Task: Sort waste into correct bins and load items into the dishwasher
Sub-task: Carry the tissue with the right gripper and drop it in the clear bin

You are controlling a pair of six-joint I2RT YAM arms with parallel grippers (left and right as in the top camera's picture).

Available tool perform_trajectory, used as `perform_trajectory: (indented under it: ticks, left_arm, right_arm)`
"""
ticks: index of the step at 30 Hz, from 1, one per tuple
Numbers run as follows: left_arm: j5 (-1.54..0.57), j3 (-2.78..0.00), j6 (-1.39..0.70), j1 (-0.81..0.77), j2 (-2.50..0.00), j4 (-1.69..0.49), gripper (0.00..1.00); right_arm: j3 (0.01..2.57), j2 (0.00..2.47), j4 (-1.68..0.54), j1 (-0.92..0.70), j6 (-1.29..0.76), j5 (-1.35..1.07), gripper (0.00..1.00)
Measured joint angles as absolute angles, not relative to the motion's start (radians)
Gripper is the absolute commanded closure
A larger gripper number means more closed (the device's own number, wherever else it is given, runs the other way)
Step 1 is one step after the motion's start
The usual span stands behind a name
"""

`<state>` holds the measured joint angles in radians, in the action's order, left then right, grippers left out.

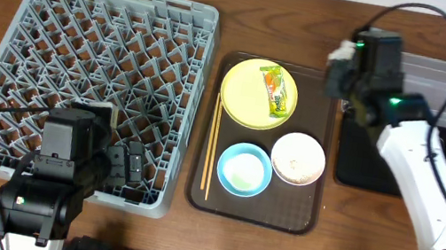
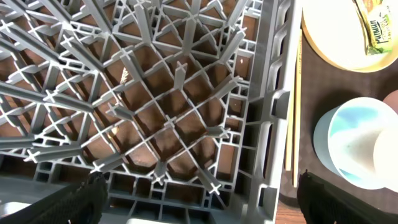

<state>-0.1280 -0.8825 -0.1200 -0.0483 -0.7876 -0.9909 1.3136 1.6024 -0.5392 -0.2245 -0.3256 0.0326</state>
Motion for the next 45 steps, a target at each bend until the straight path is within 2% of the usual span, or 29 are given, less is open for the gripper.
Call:
perform_trajectory:
  ticks: [3, 6, 9, 10, 12, 13, 14, 15, 16, 17, 23, 25, 29, 33, 38, 45]
  left_arm:
    - [-0.128, -0.883, -0.12, -0.048, -0.788, -0.991, 0.02]
    - [-0.128, -0.883, -0.12, -0.048, -0.788, -0.991, 0.02]
    - [-0.128, -0.883, -0.12, -0.048, -0.788, -0.991, 0.02]
    - [-0.128, -0.883, -0.12, -0.048, -0.788, -0.991, 0.02]
    - [-0.128, -0.883, -0.12, -0.048, -0.788, -0.991, 0.02]
    - [-0.128, -0.883, -0.12, -0.048, -0.788, -0.991, 0.02]
    - [-0.128, -0.883, -0.12, -0.048, -0.788, -0.991, 0.02]
    - [-0.128, -0.883, -0.12, -0.048, -0.788, -0.991, 0.02]
    - [-0.128, -0.883, -0.12, -0.048, -0.788, -0.991, 0.02]
    - [-0.128, -0.883, -0.12, -0.048, -0.788, -0.991, 0.02]
    - [-0.128, -0.883, -0.12, -0.048, -0.788, -0.991, 0.02]
    - [-0.128, -0.883, -0.12, -0.048, -0.788, -0.991, 0.02]
    - [-0.128, -0.883, -0.12, -0.048, -0.788, -0.991, 0.02]
    - [-0.128, -0.883, -0.12, -0.048, -0.788, -0.991, 0.02]
    - [-0.128, -0.883, -0.12, -0.048, -0.788, -0.991, 0.02]
    - [-0.128, -0.883, -0.12, -0.048, -0.788, -0.992, 0.02]
  right_arm:
    - [1.313, 1.617, -0.538, -0.136, -0.326, 0.054, 0.97]
    - [1.313, 1.627, -0.521, -0.066, -0.325, 0.082, 0.92]
    - [1.313, 1.636, -0.494, -0.024, -0.323, 0.098, 0.82]
    - [1.313, 1.64, -0.483, -0.014, -0.322, 0.102, 0.74]
    - [1.313, 1.649, -0.472, 0.005, -0.318, 0.105, 0.69]
    - [1.313, 1.654, -0.474, 0.013, -0.322, 0.108, 0.64]
    - [1.313, 1.657, -0.474, 0.018, -0.321, 0.11, 0.46]
    - [1.313, 1.661, -0.473, 0.019, -0.326, 0.114, 0.32]
    - [1.313, 1.662, -0.472, 0.018, -0.318, 0.113, 0.23]
    - [1.313, 1.662, -0.47, 0.017, -0.315, 0.113, 0.21]
    - [1.313, 1.661, -0.466, 0.017, -0.286, 0.055, 0.31]
    - [1.313, 1.657, -0.464, 0.012, -0.27, 0.0, 0.31]
    - [1.313, 1.638, -0.498, -0.036, -0.21, -0.146, 0.27]
    - [1.309, 1.638, -0.537, -0.18, -0.162, -0.198, 0.2]
    - [1.307, 1.711, -0.52, -0.324, -0.139, -0.114, 0.19]
    - [1.293, 1.869, -0.457, -0.387, -0.142, -0.036, 0.19]
